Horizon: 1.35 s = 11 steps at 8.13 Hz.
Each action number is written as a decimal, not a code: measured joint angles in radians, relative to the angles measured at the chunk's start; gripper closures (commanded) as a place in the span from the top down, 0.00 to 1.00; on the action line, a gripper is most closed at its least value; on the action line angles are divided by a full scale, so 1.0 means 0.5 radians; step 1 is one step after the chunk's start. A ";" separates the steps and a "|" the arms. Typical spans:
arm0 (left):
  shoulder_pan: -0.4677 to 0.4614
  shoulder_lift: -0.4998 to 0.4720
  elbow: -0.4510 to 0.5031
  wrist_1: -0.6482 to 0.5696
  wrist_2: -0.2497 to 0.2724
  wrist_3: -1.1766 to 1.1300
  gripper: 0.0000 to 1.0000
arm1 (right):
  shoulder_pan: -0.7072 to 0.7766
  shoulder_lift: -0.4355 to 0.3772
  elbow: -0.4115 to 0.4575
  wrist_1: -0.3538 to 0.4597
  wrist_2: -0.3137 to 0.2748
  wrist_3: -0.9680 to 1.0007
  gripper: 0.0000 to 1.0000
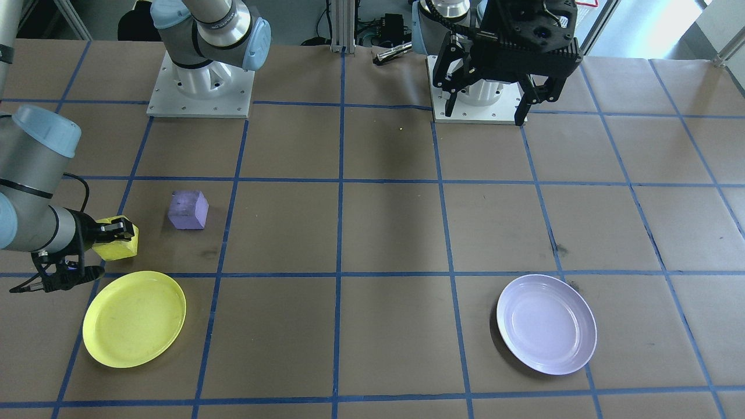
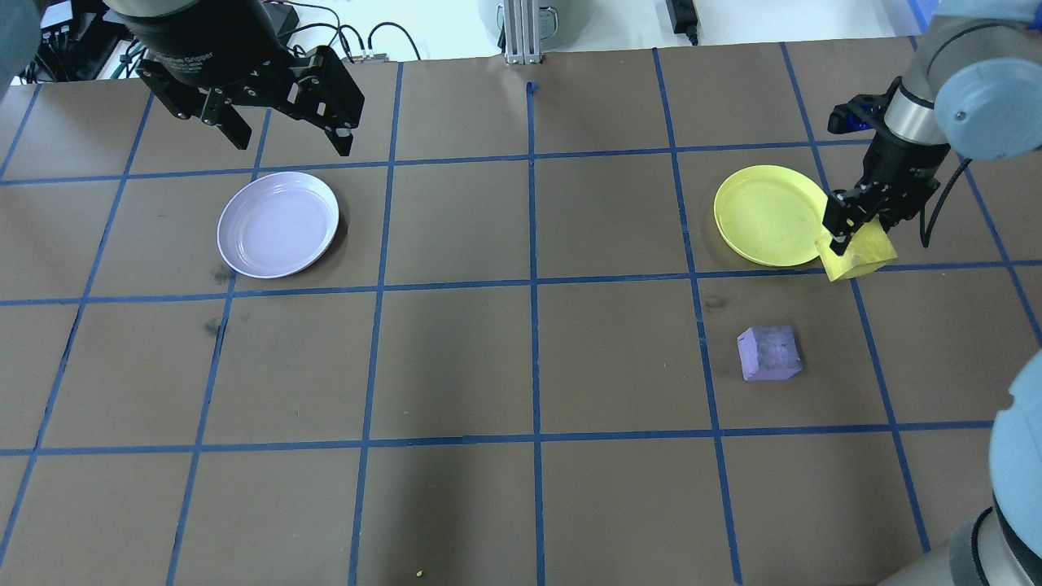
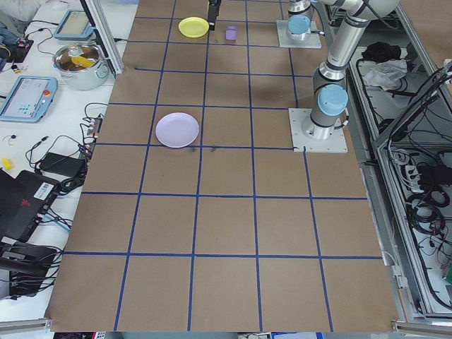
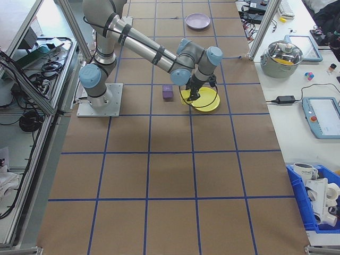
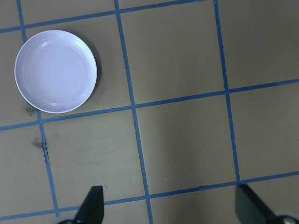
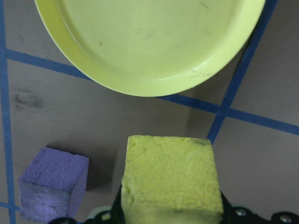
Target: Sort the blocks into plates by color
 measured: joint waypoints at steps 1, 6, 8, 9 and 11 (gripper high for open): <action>0.000 -0.001 0.000 0.000 0.000 0.000 1.00 | 0.035 -0.003 -0.083 0.038 0.097 0.079 0.00; 0.000 -0.001 0.000 0.000 0.000 0.000 1.00 | 0.176 0.297 -0.219 -0.482 0.142 0.232 0.31; 0.000 0.000 0.000 0.000 0.000 0.000 1.00 | 0.183 0.388 -0.268 -0.553 0.130 0.257 1.00; 0.000 0.000 0.000 0.000 0.000 0.000 1.00 | 0.194 0.393 -0.276 -0.550 0.127 0.301 1.00; 0.000 0.001 0.000 0.000 0.002 0.000 1.00 | 0.230 0.329 -0.281 -0.452 0.112 0.349 1.00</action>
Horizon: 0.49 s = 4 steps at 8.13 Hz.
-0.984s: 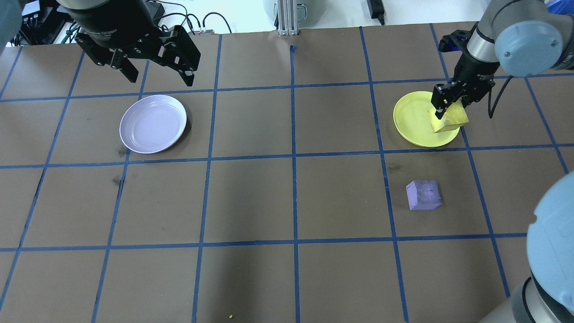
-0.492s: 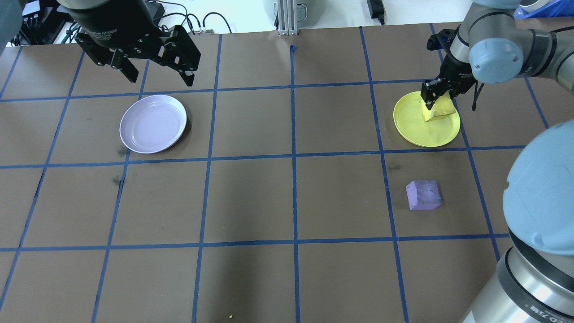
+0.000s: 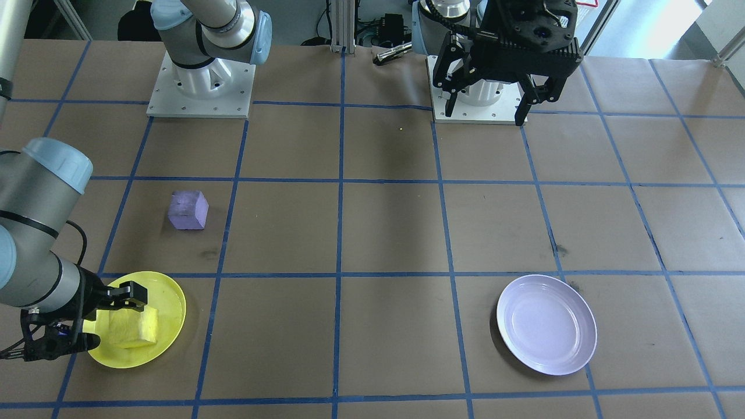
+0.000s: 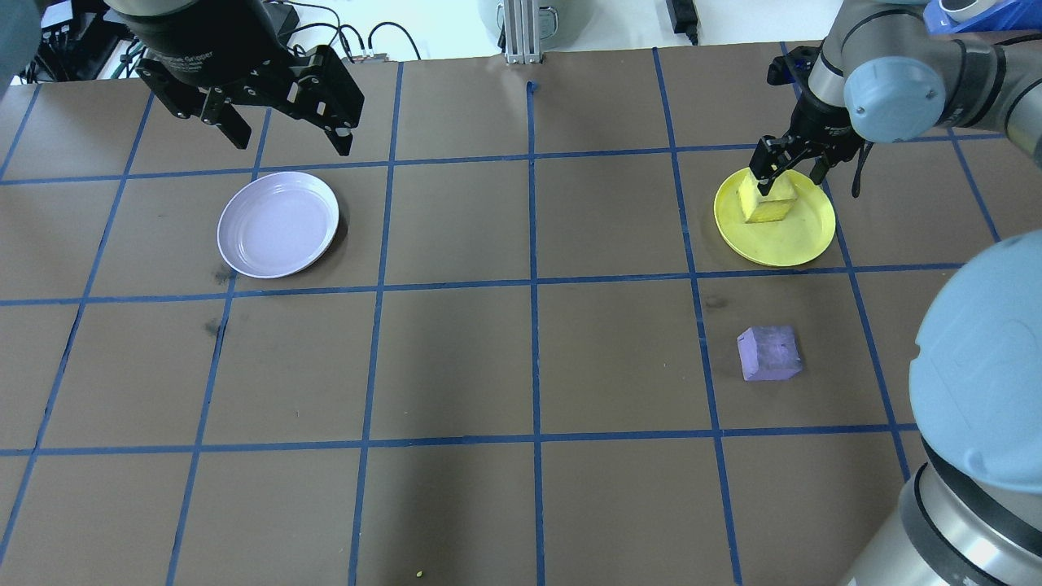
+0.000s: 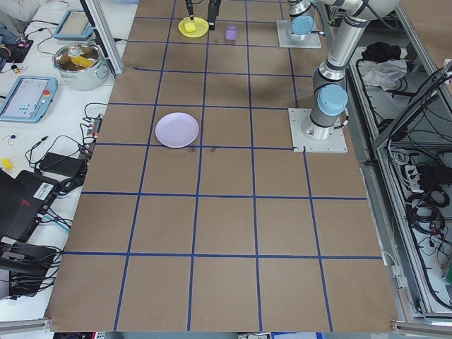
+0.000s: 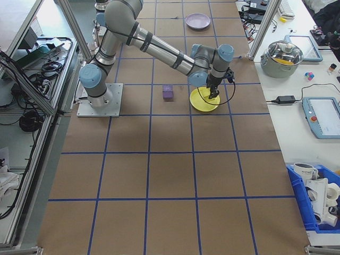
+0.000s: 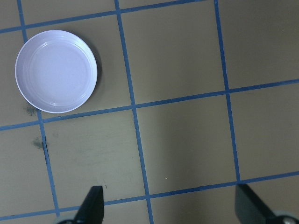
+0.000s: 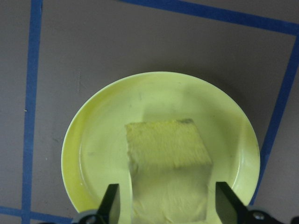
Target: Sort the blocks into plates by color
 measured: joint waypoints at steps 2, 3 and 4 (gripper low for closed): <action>0.000 0.000 0.000 0.000 -0.001 0.000 1.00 | 0.010 -0.143 0.002 0.262 -0.009 0.044 1.00; 0.000 -0.001 0.000 0.000 -0.002 0.000 1.00 | 0.011 -0.221 0.023 0.408 -0.005 0.124 1.00; 0.000 -0.001 0.000 0.000 -0.002 0.000 1.00 | 0.012 -0.286 0.064 0.607 0.006 0.233 1.00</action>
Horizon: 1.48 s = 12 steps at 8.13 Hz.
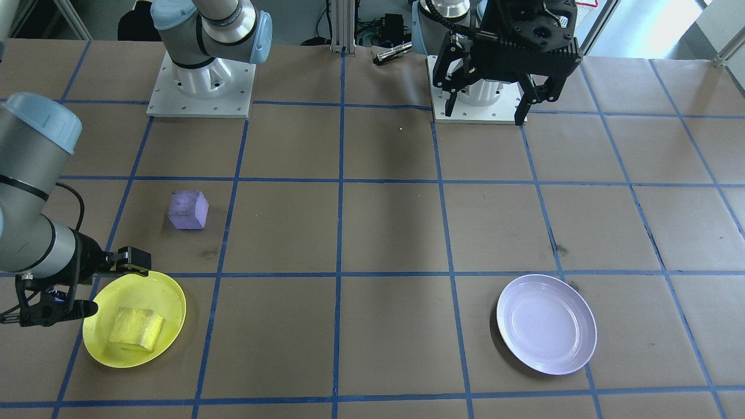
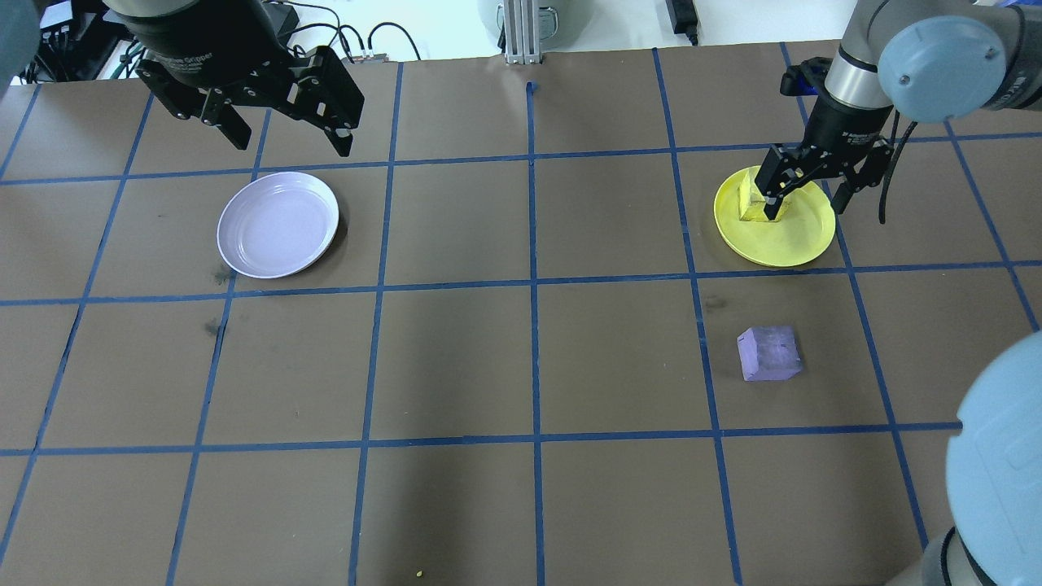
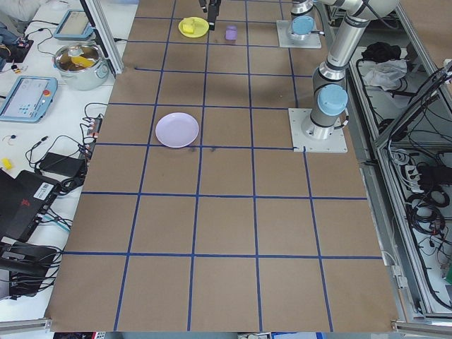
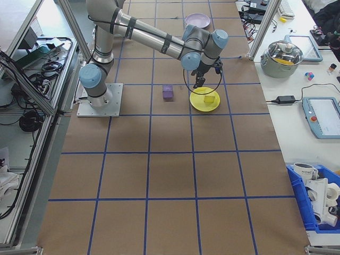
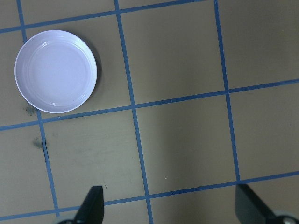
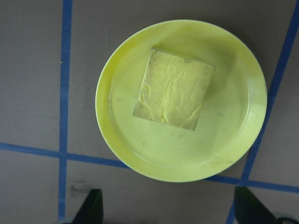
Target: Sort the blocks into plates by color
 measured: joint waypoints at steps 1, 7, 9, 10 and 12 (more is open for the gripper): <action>0.000 0.001 0.000 0.000 0.000 0.000 1.00 | 0.000 -0.048 0.046 0.145 0.005 0.091 1.00; 0.000 0.001 0.000 0.000 0.000 0.000 1.00 | 0.002 -0.059 0.588 0.049 -0.012 0.224 1.00; 0.000 0.001 0.000 0.000 0.000 0.000 1.00 | 0.001 -0.001 0.606 0.010 -0.018 0.221 0.66; 0.000 0.001 0.000 0.000 0.000 0.000 1.00 | 0.000 0.033 0.608 -0.015 -0.013 0.223 0.21; 0.000 0.001 0.000 0.000 0.000 0.000 1.00 | 0.000 0.075 0.609 -0.086 0.004 0.230 0.00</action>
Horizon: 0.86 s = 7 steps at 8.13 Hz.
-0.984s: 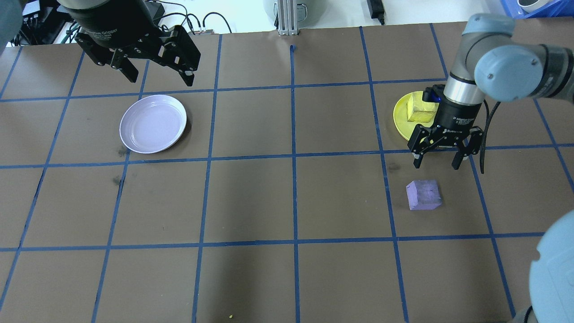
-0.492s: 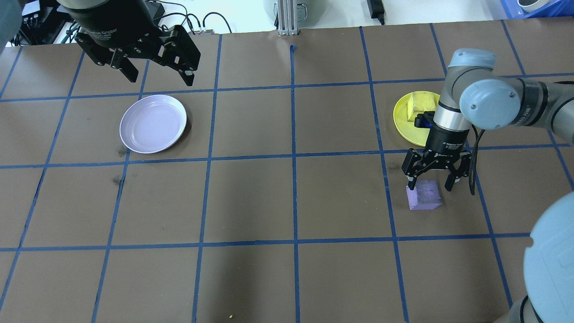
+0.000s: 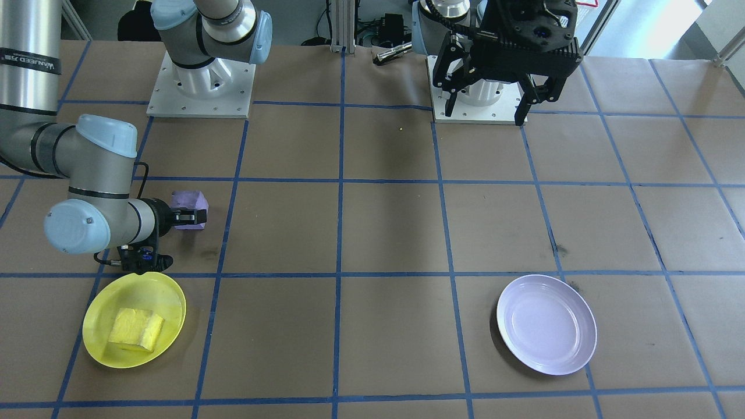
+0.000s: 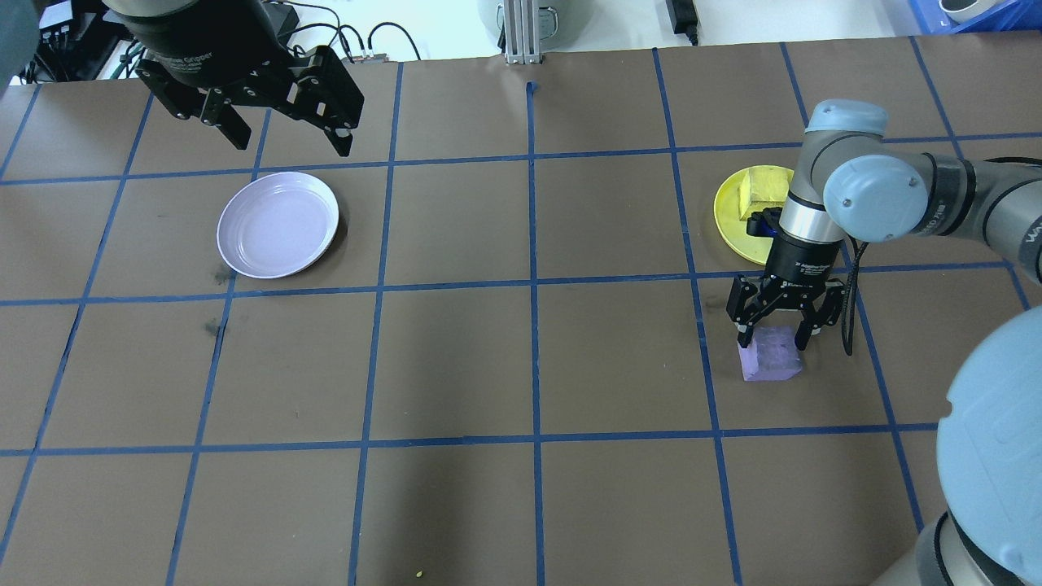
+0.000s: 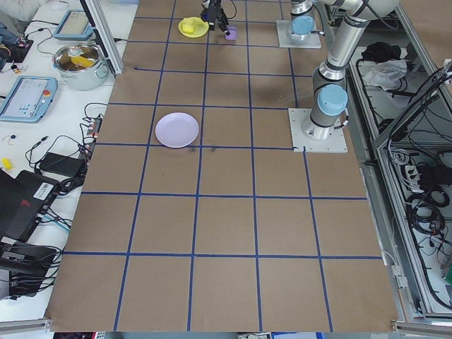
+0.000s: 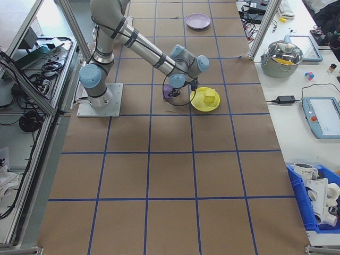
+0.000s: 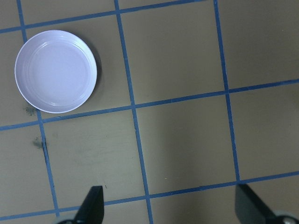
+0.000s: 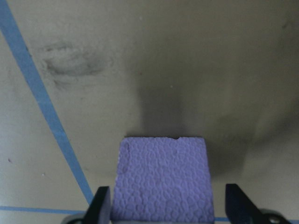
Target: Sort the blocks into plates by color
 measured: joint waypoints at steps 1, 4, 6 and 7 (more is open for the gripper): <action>0.000 0.000 0.000 0.000 0.000 0.000 1.00 | 0.000 0.004 0.000 -0.013 0.004 0.001 0.00; 0.004 0.009 0.001 -0.005 0.004 0.003 1.00 | 0.000 -0.075 -0.040 0.023 0.086 0.027 0.00; 0.012 0.023 0.000 -0.014 0.010 0.007 1.00 | 0.022 -0.214 -0.073 0.069 0.175 0.046 0.00; 0.014 0.026 0.000 -0.017 0.011 0.008 1.00 | 0.081 -0.275 -0.113 0.074 0.220 0.076 0.00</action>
